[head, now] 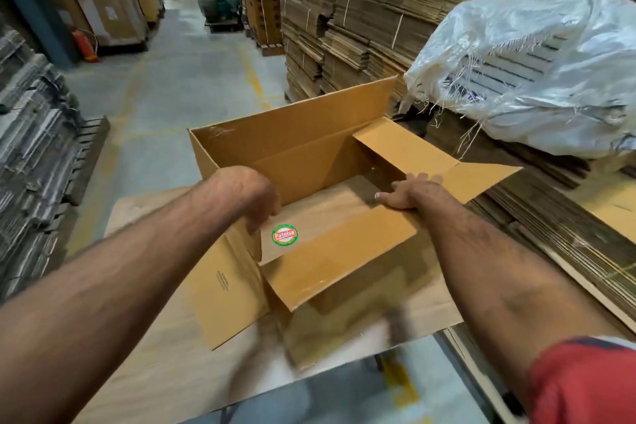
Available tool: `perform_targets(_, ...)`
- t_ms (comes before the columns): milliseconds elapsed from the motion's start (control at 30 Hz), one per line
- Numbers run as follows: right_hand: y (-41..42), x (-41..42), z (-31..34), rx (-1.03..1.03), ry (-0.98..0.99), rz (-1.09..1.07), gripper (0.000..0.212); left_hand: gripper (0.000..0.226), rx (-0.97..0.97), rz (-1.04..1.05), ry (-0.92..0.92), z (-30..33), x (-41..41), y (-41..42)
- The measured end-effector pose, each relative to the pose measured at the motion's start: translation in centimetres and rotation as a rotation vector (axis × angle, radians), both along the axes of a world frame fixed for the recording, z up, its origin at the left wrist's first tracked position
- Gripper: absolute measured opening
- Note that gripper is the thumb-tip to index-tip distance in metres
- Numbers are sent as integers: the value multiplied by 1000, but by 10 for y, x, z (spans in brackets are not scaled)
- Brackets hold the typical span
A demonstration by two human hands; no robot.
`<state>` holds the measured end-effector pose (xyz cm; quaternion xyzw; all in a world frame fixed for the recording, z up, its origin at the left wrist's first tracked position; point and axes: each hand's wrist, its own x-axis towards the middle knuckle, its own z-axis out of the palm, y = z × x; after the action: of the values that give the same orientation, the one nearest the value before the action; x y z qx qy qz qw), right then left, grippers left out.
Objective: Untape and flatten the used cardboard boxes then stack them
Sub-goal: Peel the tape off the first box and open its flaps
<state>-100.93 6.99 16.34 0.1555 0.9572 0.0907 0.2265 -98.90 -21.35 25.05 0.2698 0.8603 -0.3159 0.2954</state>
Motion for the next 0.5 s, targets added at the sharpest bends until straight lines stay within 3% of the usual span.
perform_targets(167,3,-1,-8,-43,-4,12,74,70,53,76,-53,-10,-3,35)
perform_targets(367,6,-1,-10,-56,-1,18,68,63,590,-103,168,-33,-1,106)
perform_targets(500,12,-3,-16,-43,26,29,65,67,665,-123,222,-46,-8,142)
